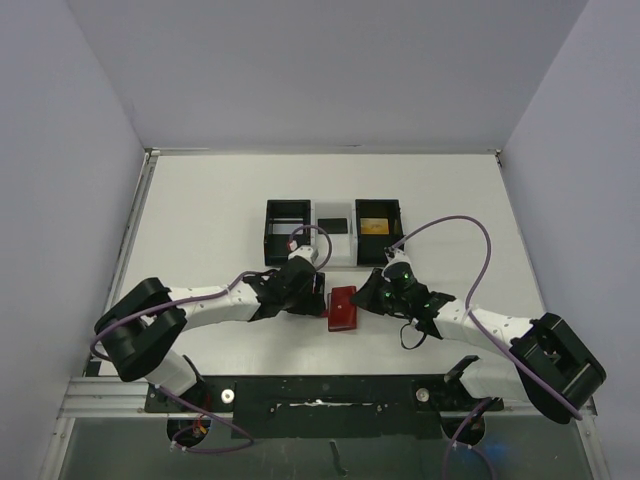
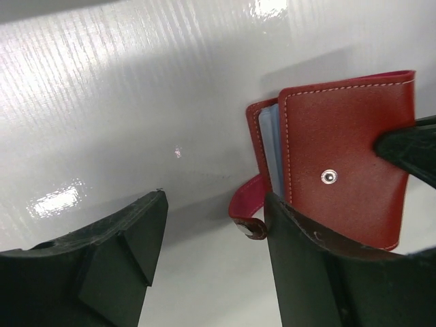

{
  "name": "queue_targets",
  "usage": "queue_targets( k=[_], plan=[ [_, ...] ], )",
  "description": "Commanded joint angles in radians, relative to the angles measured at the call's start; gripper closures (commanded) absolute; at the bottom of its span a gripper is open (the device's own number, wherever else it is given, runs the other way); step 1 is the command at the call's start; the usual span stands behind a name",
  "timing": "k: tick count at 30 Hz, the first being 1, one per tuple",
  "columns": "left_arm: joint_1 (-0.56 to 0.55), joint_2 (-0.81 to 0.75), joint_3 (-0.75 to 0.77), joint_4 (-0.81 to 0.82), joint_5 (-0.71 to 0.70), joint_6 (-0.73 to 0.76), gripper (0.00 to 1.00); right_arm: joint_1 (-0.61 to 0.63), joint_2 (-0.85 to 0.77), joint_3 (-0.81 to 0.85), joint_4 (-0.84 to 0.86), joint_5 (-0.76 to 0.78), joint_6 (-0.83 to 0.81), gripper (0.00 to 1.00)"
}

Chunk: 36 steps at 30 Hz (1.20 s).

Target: Take the credit cards out of the card holder

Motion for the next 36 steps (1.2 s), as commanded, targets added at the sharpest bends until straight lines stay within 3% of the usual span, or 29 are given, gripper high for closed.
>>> queue_targets(
  k=[1, 8, 12, 14, 17, 21, 25, 29, 33, 36],
  plan=[
    [0.020, -0.035, -0.034, 0.076, 0.096, -0.039, 0.41, -0.012, 0.008, 0.011, 0.017, 0.014, 0.012, 0.94],
    [0.013, -0.008, 0.023, -0.012, -0.016, -0.036, 0.40, -0.013, 0.004, 0.010, 0.018, 0.017, 0.012, 0.90],
    [0.016, -0.014, 0.031, 0.022, -0.001, -0.063, 0.40, -0.014, -0.006, -0.004, 0.039, 0.016, 0.014, 0.85],
    [0.016, 0.008, 0.041, 0.009, -0.009, -0.075, 0.44, -0.014, -0.009, -0.010, 0.044, 0.019, 0.016, 0.84],
    [0.012, 0.024, 0.036, 0.013, 0.010, -0.087, 0.64, -0.014, -0.011, -0.014, 0.045, 0.018, 0.018, 0.84],
    [0.010, 0.006, -0.023, 0.093, 0.074, -0.107, 0.67, -0.017, -0.010, -0.014, 0.042, 0.014, 0.014, 0.83],
    [0.013, -0.008, -0.059, 0.129, 0.096, -0.124, 0.68, -0.020, -0.016, -0.003, 0.013, 0.016, 0.007, 0.74],
    [0.015, -0.007, -0.060, 0.149, 0.118, -0.122, 0.79, -0.030, -0.026, 0.014, -0.026, 0.020, -0.008, 0.65],
    [0.023, 0.008, -0.048, 0.155, 0.121, -0.120, 0.98, -0.033, -0.033, 0.045, -0.083, 0.017, -0.031, 0.57],
    [0.023, 0.003, -0.044, 0.157, 0.124, -0.116, 1.00, -0.033, -0.039, 0.071, -0.109, 0.006, -0.057, 0.51]
  ],
)
